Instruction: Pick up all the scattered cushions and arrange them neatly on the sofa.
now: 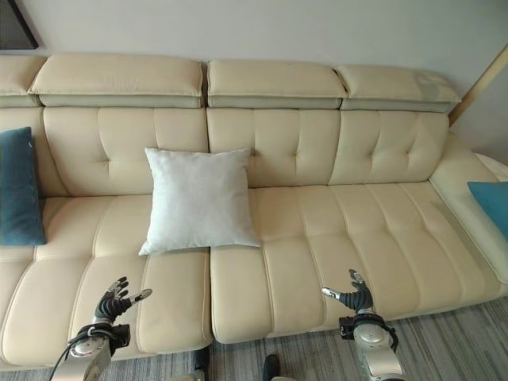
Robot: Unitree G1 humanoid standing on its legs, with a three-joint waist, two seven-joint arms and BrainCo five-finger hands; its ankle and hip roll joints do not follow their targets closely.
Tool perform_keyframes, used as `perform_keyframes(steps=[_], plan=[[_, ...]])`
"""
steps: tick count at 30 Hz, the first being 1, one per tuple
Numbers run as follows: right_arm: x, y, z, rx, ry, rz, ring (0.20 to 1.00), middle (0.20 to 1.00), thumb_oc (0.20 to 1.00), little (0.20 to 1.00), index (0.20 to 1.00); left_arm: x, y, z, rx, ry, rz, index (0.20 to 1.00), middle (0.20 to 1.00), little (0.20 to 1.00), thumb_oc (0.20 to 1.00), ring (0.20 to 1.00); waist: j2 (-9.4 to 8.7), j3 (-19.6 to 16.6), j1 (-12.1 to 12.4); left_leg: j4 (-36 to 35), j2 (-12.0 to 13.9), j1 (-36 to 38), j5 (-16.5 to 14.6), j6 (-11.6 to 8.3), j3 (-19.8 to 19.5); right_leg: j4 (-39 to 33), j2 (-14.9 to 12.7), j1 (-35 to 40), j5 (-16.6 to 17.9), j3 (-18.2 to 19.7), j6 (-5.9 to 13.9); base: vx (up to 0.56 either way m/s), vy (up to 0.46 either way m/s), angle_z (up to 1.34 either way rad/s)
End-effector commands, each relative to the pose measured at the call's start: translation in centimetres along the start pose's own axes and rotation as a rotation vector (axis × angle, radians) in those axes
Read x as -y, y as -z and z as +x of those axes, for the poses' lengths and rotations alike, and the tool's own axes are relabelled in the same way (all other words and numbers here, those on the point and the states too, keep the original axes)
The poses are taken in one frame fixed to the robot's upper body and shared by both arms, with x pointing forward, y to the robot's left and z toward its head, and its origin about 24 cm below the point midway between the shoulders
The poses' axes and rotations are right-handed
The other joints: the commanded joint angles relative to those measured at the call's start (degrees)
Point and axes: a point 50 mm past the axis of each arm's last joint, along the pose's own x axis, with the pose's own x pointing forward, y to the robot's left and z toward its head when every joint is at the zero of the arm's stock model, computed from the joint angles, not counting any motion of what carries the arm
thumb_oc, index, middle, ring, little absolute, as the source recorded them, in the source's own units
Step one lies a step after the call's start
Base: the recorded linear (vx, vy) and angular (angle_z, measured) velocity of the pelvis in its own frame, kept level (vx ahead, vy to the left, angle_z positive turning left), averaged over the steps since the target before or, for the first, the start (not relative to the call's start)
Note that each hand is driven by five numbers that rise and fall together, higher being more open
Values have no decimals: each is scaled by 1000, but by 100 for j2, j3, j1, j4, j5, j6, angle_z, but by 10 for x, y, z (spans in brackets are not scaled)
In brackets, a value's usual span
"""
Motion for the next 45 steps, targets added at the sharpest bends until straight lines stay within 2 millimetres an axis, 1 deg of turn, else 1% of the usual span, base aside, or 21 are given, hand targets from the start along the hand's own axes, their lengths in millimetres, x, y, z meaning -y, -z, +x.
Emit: perform_keyframes(steps=[1,3,5,8,10,12,13,14,15,16,17,19,20,21,23,25,28,34,39,41,45], plan=[[9,-30,9,121,49,19,1000,1000,1000,1000,1000,-10,-20,5,99,-36,15,1000,1000,1000,1000,1000,-200,-62,201,59,-250,300,-914,-214,36,-471,-8,781,-128,-16,205,-150,-82,-36],[3,-28,9,108,41,30,1000,1000,1000,1000,1000,-10,-17,4,88,-44,1,1000,1000,1000,1000,1000,-248,-96,287,102,-209,193,-801,-260,139,-873,1,902,-199,-100,176,-151,-120,-56],[-3,-24,8,92,25,43,1000,1000,1000,1000,1000,-8,-16,4,82,-47,-13,1000,1000,1000,1000,1000,-231,-87,282,115,-105,158,-662,-328,184,-972,117,896,-227,-26,83,-134,-181,-47],[-8,-18,3,75,5,78,1000,1000,1000,1000,1000,-3,-14,4,72,-29,-13,1000,1000,1000,1000,1000,-144,9,231,167,35,85,-479,-422,130,-1032,306,948,-330,-25,-97,-178,-220,-12],[-17,-15,2,63,-24,136,1000,1000,1000,1000,1000,3,-15,5,66,-3,-4,1000,1000,1000,1000,1000,-1,153,186,295,172,-80,-226,-570,26,-1065,474,973,-406,-166,-252,-257,-275,16],[-18,-17,2,67,-25,146,1000,1000,1000,1000,1000,6,-17,6,72,1,-7,1000,1000,1000,1000,1000,64,263,190,384,220,-190,-104,-680,-63,-1039,507,970,-417,-247,-302,-155,-121,26],[-18,-17,2,67,-25,147,1000,1000,1000,1000,1000,6,-17,6,73,1,-8,1000,1000,1000,1000,1000,67,265,181,394,222,-200,-105,-682,-74,-1035,510,967,-419,-257,-305,-160,-56,27],[-20,-19,3,74,-33,153,1000,1000,1000,1000,1000,9,-19,7,81,6,-14,1000,1000,1000,1000,1000,67,342,179,527,211,-263,-186,-701,-166,-978,484,887,-399,-271,-332,-153,-41,21],[-21,-20,3,74,-33,155,1000,1000,1000,1000,1000,10,-20,7,85,7,-14,1000,1000,1000,1000,1000,55,361,159,631,179,-276,-273,-679,-224,-936,455,829,-375,-307,-346,-220,-64,15],[-22,-21,3,79,-35,163,1000,1000,1000,1000,1000,10,-21,7,91,6,-10,1000,1000,1000,1000,1000,-4,390,139,868,135,-218,-534,-636,-255,-906,376,779,-329,-332,-352,-158,-48,14],[-23,-21,3,80,-38,166,1000,1000,1000,1000,1000,10,-19,6,88,8,-7,1000,1000,1000,1000,1000,-31,360,116,1033,119,-229,-650,-601,-276,-922,341,742,-277,-362,-344,-126,-38,18],[-24,-25,3,94,-46,169,1000,1000,1000,1000,1000,12,-17,4,85,20,0,1000,1000,1000,1000,1000,-109,316,76,1439,50,-137,-1041,-530,-344,-968,230,691,-158,-382,-343,-73,-17,25],[-24,-25,3,96,-50,164,1000,1000,1000,1000,1000,12,-15,4,79,24,0,1000,1000,1000,1000,1000,-120,309,66,1526,40,-52,-1192,-525,-359,-984,206,695,-153,-399,-345,-34,42,39],[-25,-26,2,104,-55,156,1000,1000,1000,1000,1000,14,-11,2,67,30,-4,1000,1000,1000,1000,1000,-62,199,7,1346,60,269,-1298,-536,-418,-1037,230,636,-131,-449,-325,-2,50,42],[-23,-25,2,101,-49,151,1000,1000,1000,1000,1000,15,-9,0,59,35,1,1000,1000,1000,1000,1000,-32,178,-20,1234,69,329,-1236,-543,-438,-1066,253,656,-129,-464,-322,22,60,34],[-22,-24,1,100,-47,146,1000,1000,1000,1000,1000,17,-6,-2,52,43,13,1000,1000,1000,1000,1000,41,83,-62,746,82,536,-1125,-559,-370,-1111,307,661,-100,-513,-303,55,98,25],[-21,-21,0,90,-41,140,1000,1000,1000,1000,1000,19,-6,-3,55,54,22,1000,1000,1000,1000,1000,128,-54,-96,62,-8,812,-988,-588,-381,-1183,330,644,-66,-560,-247,34,118,13],[-25,-14,-3,62,-60,131,1000,1000,1000,1000,1000,17,-3,-5,45,55,34,1000,1000,1000,1000,1000,88,-83,-76,11,-20,970,-1026,-560,-314,-1266,285,753,29,-517,-169,12,65,2],[-27,-9,-5,41,-68,129,1000,1000,1000,1000,1000,18,3,-7,23,66,40,1000,1000,1000,1000,1000,62,-93,-91,11,-69,1039,-1093,-510,-280,-1305,249,789,99,-424,-102,1,47,-15],[-28,-5,-6,27,-70,124,1000,1000,1000,1000,1000,19,6,-9,9,84,61,1000,1000,1000,1000,1000,46,-86,-135,11,-120,1087,-1158,-451,-221,-1311,196,792,164,-335,-40,-15,95,-14],[-27,-2,-8,19,-66,119,1000,1000,1000,1000,1000,21,6,-9,10,95,71,1000,1000,1000,1000,1000,44,-67,-192,11,-168,1108,-1206,-393,-150,-1267,153,723,212,-212,11,-35,81,-28]])
